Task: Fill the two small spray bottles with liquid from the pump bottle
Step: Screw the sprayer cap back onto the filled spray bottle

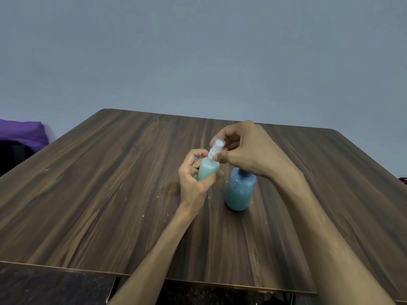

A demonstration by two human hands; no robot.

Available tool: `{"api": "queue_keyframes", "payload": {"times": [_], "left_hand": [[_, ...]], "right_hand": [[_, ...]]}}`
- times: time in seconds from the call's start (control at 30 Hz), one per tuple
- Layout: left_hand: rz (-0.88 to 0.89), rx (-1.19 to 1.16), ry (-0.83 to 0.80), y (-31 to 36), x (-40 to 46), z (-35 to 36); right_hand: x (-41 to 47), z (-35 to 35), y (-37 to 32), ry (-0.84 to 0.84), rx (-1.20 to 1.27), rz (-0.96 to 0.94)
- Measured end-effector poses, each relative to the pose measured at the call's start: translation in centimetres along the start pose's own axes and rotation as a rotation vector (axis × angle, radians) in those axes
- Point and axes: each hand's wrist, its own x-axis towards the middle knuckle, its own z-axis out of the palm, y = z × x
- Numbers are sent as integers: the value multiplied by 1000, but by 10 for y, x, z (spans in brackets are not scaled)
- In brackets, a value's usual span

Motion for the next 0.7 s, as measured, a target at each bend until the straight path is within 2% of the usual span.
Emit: {"api": "queue_keyframes", "payload": {"times": [0.4,0.7], "left_hand": [[36,-50,-85,0,2,-1],[13,-81,-87,-3,6,-2]], "right_hand": [[11,-22,-10,-324,-153,-130],[14,-21,-11,-336,-175,-123]]}}
